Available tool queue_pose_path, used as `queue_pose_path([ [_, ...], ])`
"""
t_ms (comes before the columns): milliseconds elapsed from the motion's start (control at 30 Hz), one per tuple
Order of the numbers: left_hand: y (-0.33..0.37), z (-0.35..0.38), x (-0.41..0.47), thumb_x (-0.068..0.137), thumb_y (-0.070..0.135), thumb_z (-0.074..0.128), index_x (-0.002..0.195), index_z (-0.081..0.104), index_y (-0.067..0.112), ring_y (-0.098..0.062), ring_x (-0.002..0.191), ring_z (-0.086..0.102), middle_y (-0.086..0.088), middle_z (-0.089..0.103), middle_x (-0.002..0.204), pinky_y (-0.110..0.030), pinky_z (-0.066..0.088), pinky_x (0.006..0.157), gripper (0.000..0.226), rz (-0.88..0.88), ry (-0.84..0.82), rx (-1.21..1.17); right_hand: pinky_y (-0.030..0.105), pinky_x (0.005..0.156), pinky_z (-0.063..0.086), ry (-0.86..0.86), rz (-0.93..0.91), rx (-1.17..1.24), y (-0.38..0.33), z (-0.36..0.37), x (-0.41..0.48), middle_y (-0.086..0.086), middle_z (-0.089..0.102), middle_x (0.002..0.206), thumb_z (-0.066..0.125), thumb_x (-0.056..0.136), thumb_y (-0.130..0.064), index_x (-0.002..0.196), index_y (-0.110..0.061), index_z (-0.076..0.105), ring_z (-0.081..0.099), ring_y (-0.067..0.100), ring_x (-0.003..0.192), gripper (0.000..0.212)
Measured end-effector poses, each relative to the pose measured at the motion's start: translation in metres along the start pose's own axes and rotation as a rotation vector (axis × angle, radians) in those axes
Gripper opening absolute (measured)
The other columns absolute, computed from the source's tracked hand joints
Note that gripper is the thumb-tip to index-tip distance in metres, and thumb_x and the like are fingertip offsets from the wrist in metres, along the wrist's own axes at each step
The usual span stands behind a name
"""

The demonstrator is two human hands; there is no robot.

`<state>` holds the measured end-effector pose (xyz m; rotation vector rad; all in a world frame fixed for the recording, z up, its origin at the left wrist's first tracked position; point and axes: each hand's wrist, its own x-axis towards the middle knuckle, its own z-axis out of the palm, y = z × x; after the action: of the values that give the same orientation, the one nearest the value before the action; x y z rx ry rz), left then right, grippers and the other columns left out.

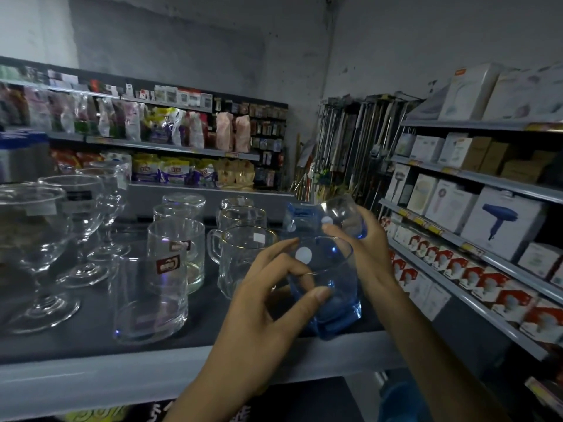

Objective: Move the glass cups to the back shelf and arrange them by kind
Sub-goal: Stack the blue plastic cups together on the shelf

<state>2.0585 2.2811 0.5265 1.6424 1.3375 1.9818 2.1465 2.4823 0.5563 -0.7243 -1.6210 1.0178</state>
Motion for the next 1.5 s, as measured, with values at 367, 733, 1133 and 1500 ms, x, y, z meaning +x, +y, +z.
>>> queue_pose_path([
  [367,-0.003,-0.003,0.002,0.090,0.027,0.078,0.086,0.063,0.027,0.007,0.139,0.043,0.023,0.052,0.137,-0.041,0.050,0.106,0.016,0.005,-0.001,0.083,0.026,0.061,0.043,0.117,-0.020,-0.313,0.003,0.001,0.002,0.000,0.067,0.100,0.082,0.078,-0.050,0.108,-0.021,0.058,0.064,0.014,0.086,0.048],
  [733,-0.006,-0.002,0.002,0.092,0.028,0.076,0.087,0.064,0.022,0.008,0.144,0.037,0.014,0.055,0.140,-0.048,0.047,0.110,0.015,0.007,-0.007,0.087,0.029,0.065,0.045,0.045,0.027,-0.328,-0.018,0.003,-0.011,0.007,0.065,0.111,0.069,0.062,-0.069,0.120,-0.015,0.055,0.058,0.021,0.089,0.081],
  [1133,0.000,-0.001,0.001,0.086,0.043,0.068,0.086,0.063,0.024,0.013,0.139,0.039,0.019,0.055,0.139,-0.025,0.053,0.100,0.020,0.023,0.002,0.077,0.041,0.073,0.060,-0.023,-0.258,-0.945,0.015,0.018,0.032,0.004,0.072,0.096,0.072,0.091,-0.049,0.115,-0.024,0.061,0.069,0.025,0.087,0.036],
  [1500,-0.004,-0.002,0.001,0.087,0.047,0.070,0.089,0.062,0.024,0.008,0.141,0.041,0.018,0.056,0.139,-0.041,0.053,0.103,0.024,0.029,0.019,0.117,0.038,0.103,0.044,-0.320,-0.083,-0.717,0.017,0.017,0.036,0.005,0.050,0.142,0.079,0.081,-0.053,0.158,-0.022,0.024,0.052,0.025,0.128,0.099],
])
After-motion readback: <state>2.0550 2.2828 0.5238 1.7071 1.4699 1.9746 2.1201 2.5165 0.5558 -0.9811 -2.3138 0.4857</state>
